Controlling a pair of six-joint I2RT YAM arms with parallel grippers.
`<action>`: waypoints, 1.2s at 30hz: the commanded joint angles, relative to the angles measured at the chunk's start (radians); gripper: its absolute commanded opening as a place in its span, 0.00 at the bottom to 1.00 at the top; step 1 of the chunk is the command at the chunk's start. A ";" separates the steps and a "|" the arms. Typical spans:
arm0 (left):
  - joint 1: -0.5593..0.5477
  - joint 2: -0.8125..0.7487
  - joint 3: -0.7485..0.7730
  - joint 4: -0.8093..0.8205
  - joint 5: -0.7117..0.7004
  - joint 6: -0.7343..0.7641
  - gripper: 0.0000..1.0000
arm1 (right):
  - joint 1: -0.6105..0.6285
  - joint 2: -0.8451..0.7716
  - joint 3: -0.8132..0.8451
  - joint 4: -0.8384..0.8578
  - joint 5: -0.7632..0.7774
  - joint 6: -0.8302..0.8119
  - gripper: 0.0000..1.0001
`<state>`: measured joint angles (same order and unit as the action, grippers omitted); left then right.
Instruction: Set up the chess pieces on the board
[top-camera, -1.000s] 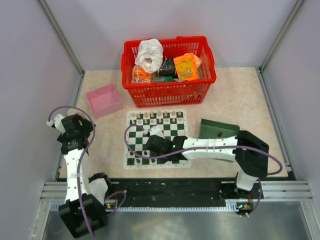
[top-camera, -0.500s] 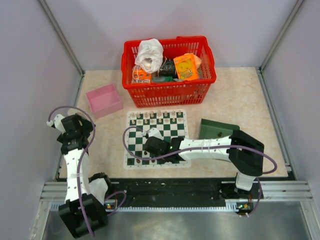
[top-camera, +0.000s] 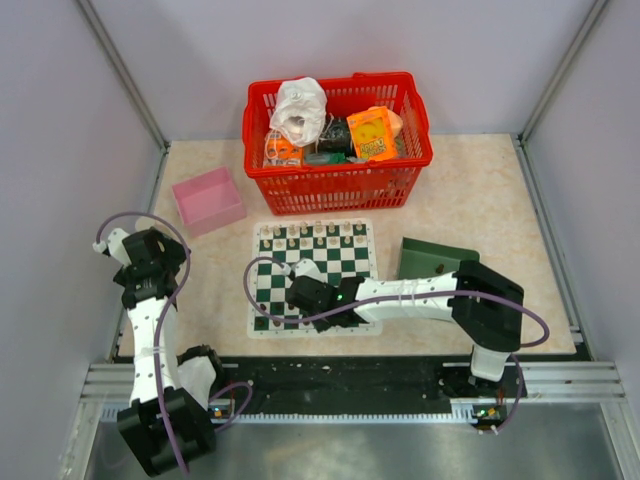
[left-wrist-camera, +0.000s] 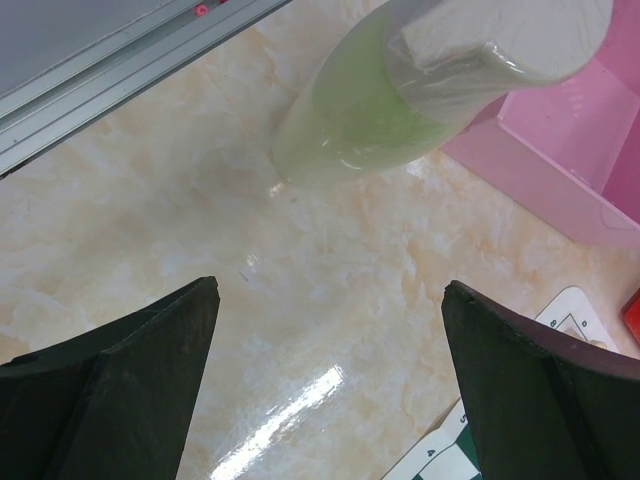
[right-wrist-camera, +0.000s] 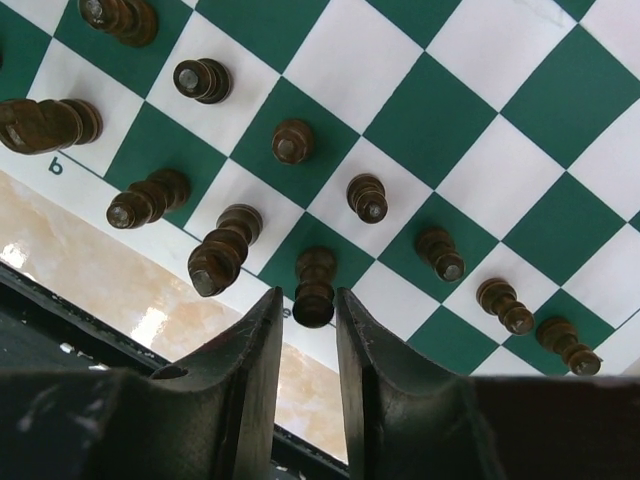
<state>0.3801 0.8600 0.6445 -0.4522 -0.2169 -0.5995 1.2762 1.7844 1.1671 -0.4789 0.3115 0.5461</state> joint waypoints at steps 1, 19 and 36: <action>0.008 -0.004 0.011 0.026 -0.015 0.012 0.99 | 0.018 0.004 0.046 0.026 -0.017 -0.011 0.29; 0.008 -0.015 0.009 0.015 -0.022 0.015 0.99 | -0.035 -0.400 -0.050 -0.086 0.189 -0.014 0.52; 0.008 -0.019 0.006 0.017 -0.010 0.006 0.99 | -0.802 -0.660 -0.376 -0.056 -0.201 -0.115 0.53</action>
<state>0.3801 0.8524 0.6445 -0.4564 -0.2249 -0.5987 0.5556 1.1034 0.8089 -0.5476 0.2821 0.4892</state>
